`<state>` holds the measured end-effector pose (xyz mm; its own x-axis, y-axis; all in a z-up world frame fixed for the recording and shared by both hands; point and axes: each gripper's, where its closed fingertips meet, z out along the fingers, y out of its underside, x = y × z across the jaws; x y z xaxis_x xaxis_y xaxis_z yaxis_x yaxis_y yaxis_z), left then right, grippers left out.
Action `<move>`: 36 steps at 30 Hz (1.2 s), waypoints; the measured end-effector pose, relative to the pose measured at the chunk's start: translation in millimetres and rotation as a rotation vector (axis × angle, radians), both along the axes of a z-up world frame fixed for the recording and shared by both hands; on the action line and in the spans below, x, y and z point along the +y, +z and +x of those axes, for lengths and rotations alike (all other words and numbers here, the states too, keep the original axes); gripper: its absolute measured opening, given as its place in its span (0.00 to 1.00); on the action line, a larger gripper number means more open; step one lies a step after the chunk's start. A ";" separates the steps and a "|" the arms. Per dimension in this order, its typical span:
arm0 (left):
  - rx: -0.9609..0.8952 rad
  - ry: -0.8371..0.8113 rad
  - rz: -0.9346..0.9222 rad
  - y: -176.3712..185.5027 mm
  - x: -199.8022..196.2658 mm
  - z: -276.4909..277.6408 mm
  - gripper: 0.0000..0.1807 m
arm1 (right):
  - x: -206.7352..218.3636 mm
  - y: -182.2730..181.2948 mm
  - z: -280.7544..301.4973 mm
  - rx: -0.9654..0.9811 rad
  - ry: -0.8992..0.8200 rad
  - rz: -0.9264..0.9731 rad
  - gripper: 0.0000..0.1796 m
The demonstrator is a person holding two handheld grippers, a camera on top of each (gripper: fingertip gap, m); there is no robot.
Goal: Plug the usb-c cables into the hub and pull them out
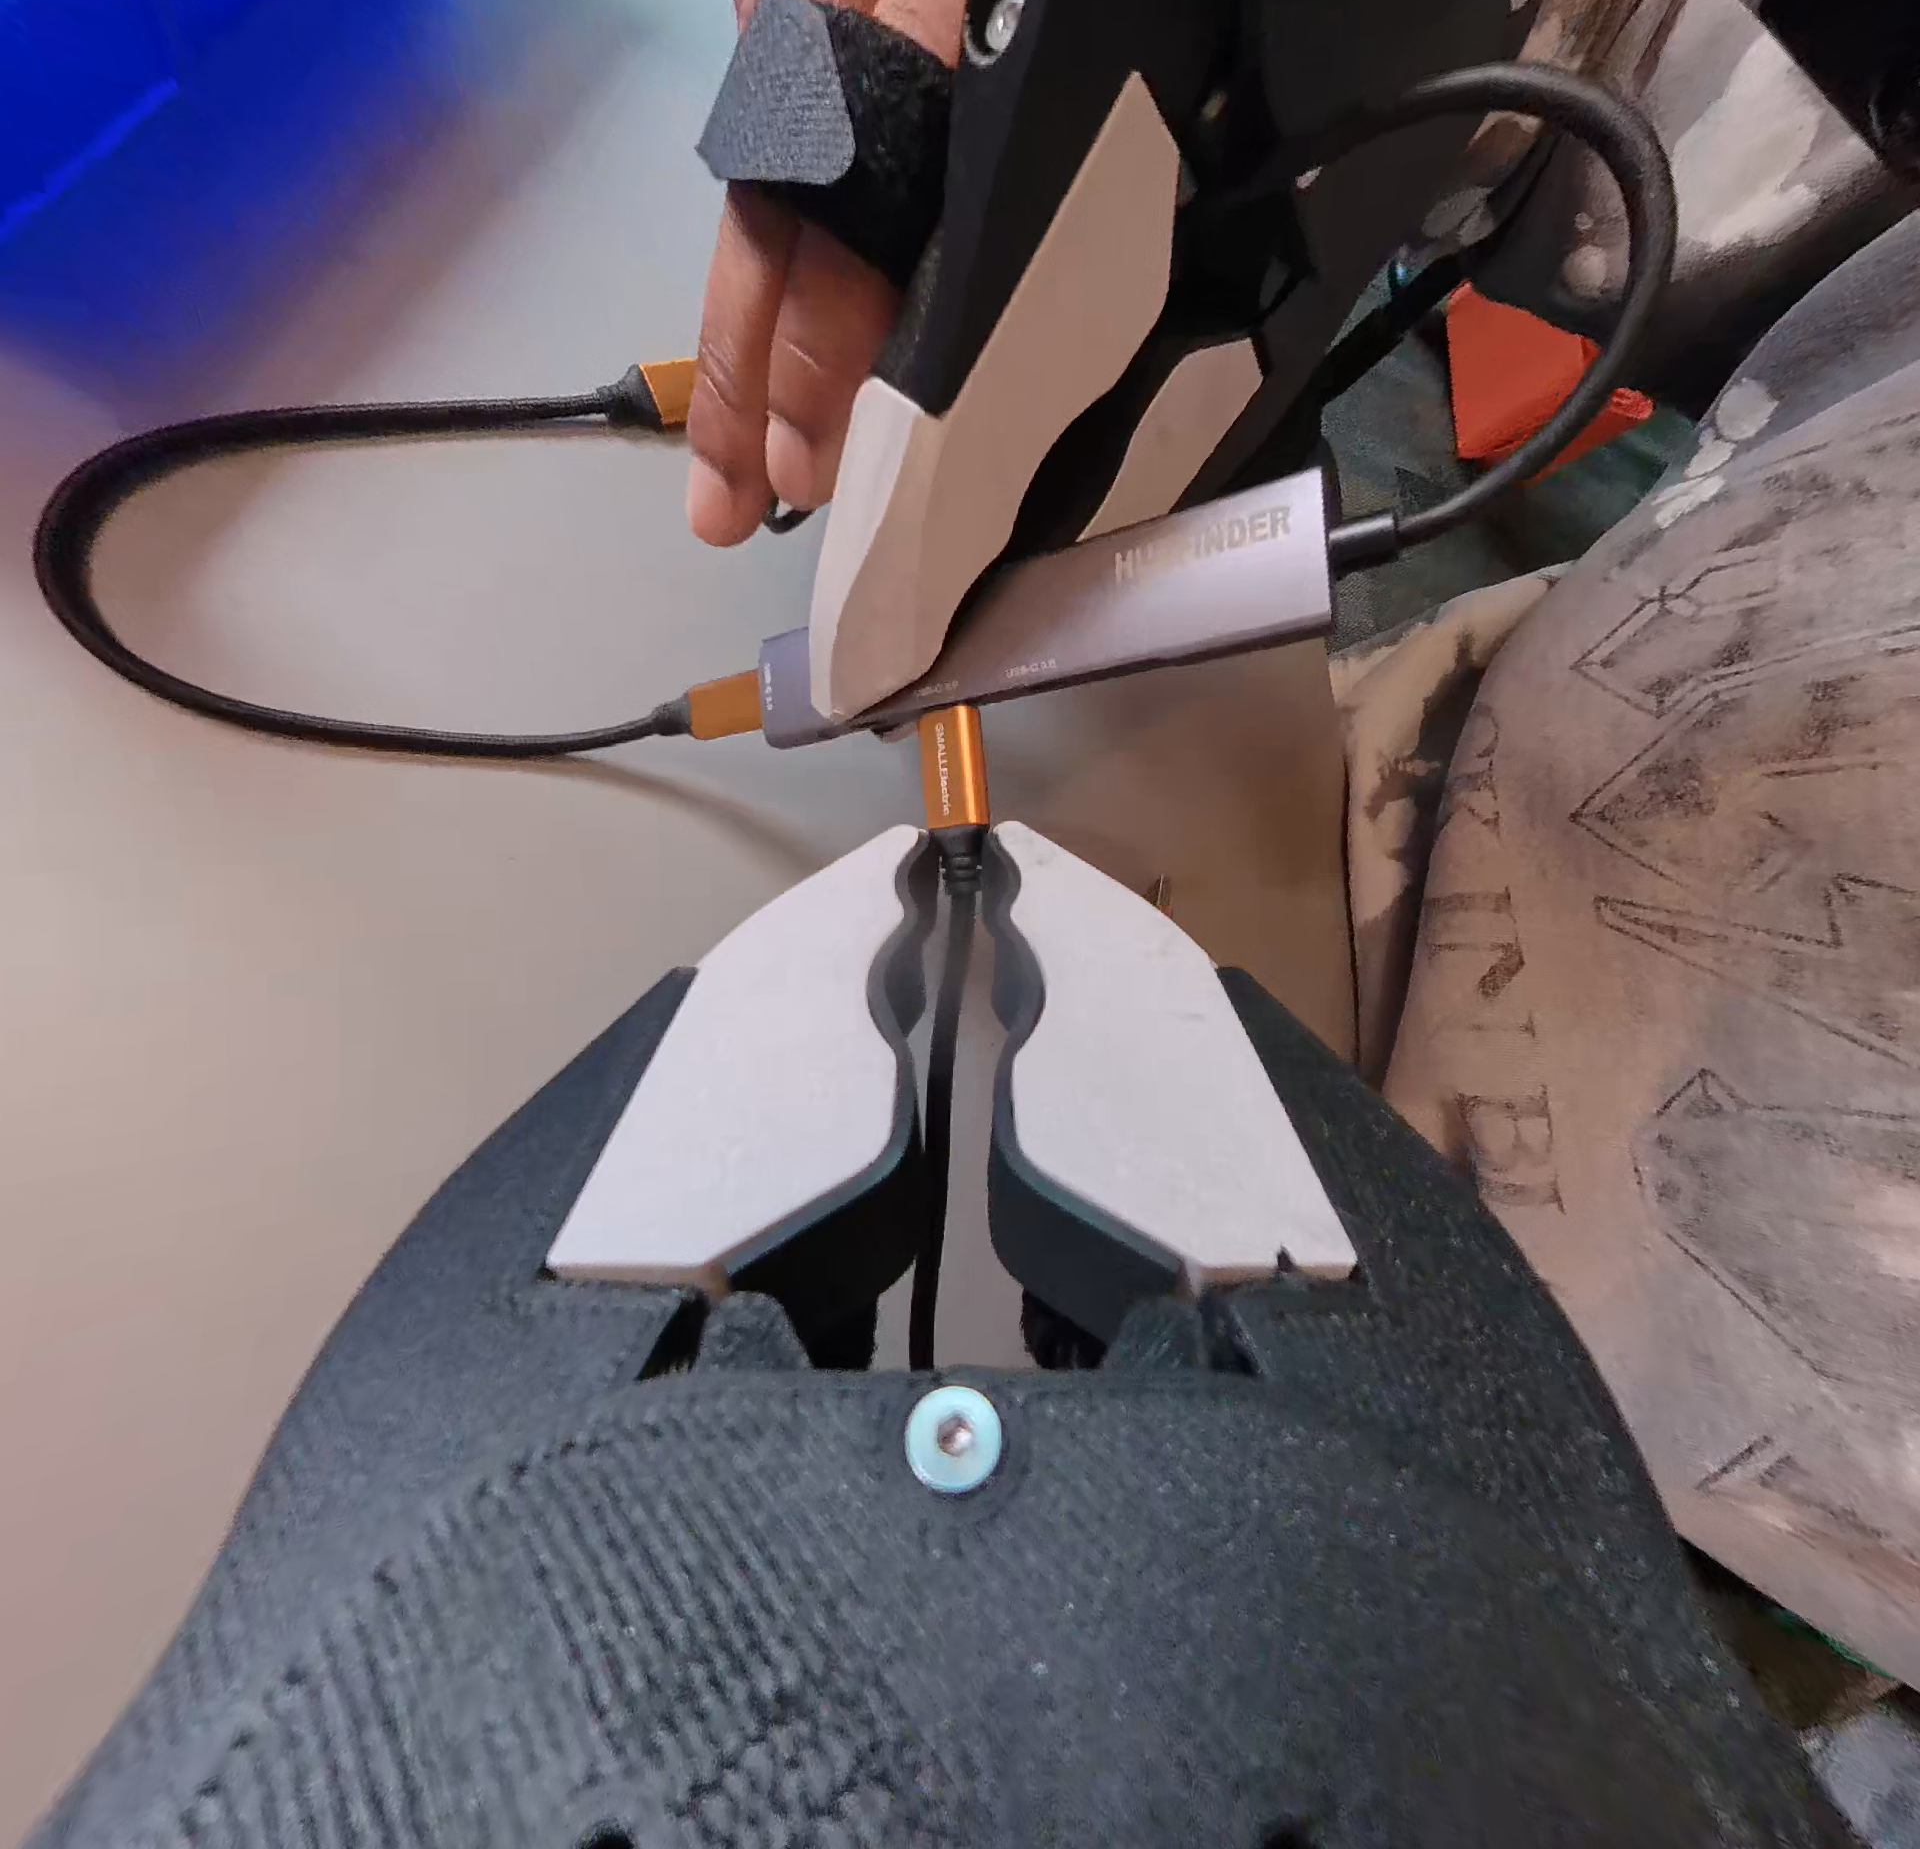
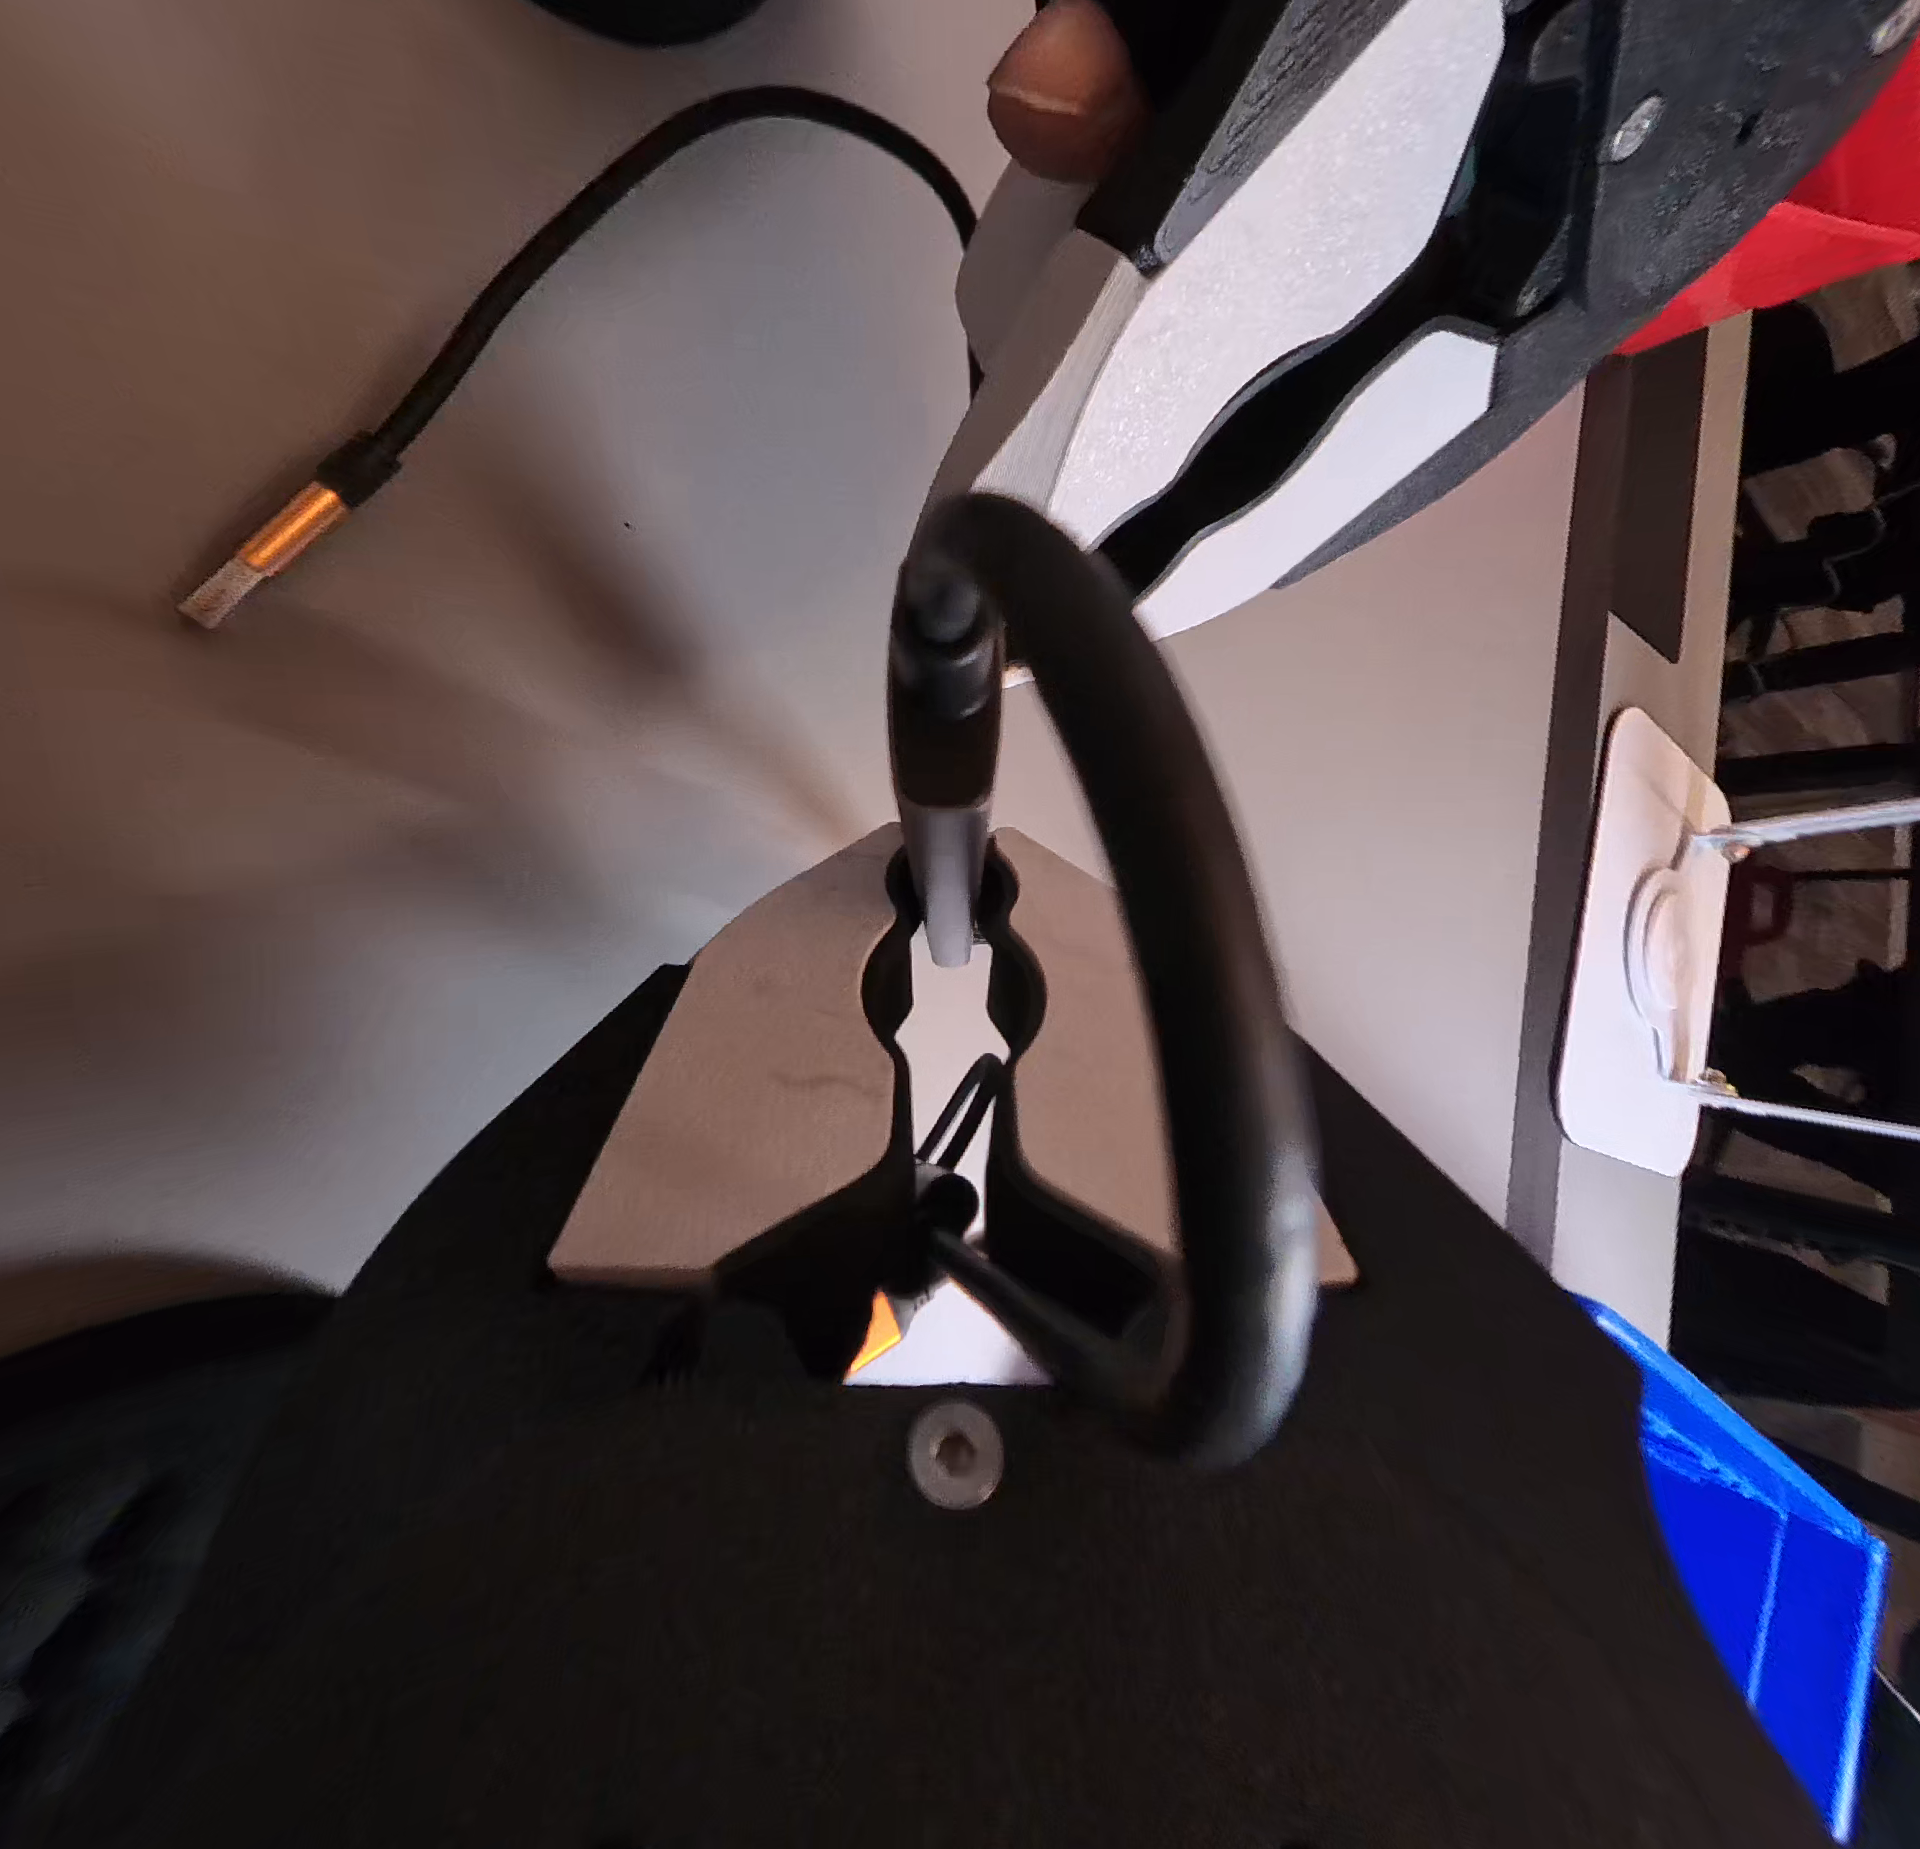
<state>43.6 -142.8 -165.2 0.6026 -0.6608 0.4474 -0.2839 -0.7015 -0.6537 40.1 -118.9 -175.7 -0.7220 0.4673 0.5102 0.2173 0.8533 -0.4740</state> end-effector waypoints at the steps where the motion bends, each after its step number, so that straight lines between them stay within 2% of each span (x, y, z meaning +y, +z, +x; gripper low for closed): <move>1: -0.002 0.006 -0.002 -0.7 0.7 -0.7 0.04 | 1.0 -0.7 -0.6 -0.003 -0.011 0.014 0.05; 6: 0.004 0.013 0.003 -7.0 2.1 -2.0 0.05 | 4.4 -3.5 -2.4 -0.022 -0.038 0.041 0.06; 8: -0.049 0.035 -0.007 -4.5 4.4 -4.1 0.05 | 7.7 2.2 -4.5 -0.013 -0.064 0.012 0.07; 11: -0.063 0.052 -0.025 -5.4 4.2 -9.5 0.05 | 9.0 18.8 -0.3 -0.005 -0.067 -0.018 0.17; 16: -0.084 0.078 -0.037 -1.9 5.0 -9.0 0.05 | -6.8 41.9 12.8 0.006 -0.026 0.012 0.21; 18: -0.092 0.093 -0.040 -0.1 6.1 -8.6 0.04 | -14.0 45.1 14.8 0.034 -0.025 0.069 0.19; 20: -0.096 0.102 -0.033 2.5 6.0 -8.0 0.04 | -14.7 46.8 16.0 0.065 -0.037 0.138 0.06; 23: -0.106 0.097 0.056 17.8 5.1 -8.4 0.05 | -13.5 62.0 19.5 0.083 -0.058 0.091 0.05; 25: -0.090 0.126 0.196 39.0 8.1 -16.4 0.21 | -6.2 82.3 23.3 0.079 -0.091 0.030 0.05; 26: -0.086 0.131 0.266 52.4 6.1 -21.3 0.25 | -0.2 95.8 25.2 0.084 -0.110 0.003 0.05; 29: -0.082 0.198 0.442 92.9 -3.4 -42.6 0.24 | 22.9 143.3 33.0 0.120 -0.165 -0.068 0.05; 32: -0.072 0.335 0.549 113.2 -11.6 -74.0 0.23 | 55.3 191.9 42.2 0.152 -0.230 -0.127 0.05; 34: -0.110 0.417 0.542 109.1 -18.4 -89.8 0.23 | 82.7 223.0 45.5 0.184 -0.292 -0.145 0.05; 36: -0.138 0.469 0.495 89.2 -26.7 -98.3 0.23 | 115.4 249.4 46.3 0.213 -0.371 -0.130 0.05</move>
<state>-54.7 -169.5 -76.1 0.8336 -0.4905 0.2539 0.0854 -0.3397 -0.9366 86.3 -3.5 73.7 -0.3783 0.7450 0.5494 0.3839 0.6664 -0.6392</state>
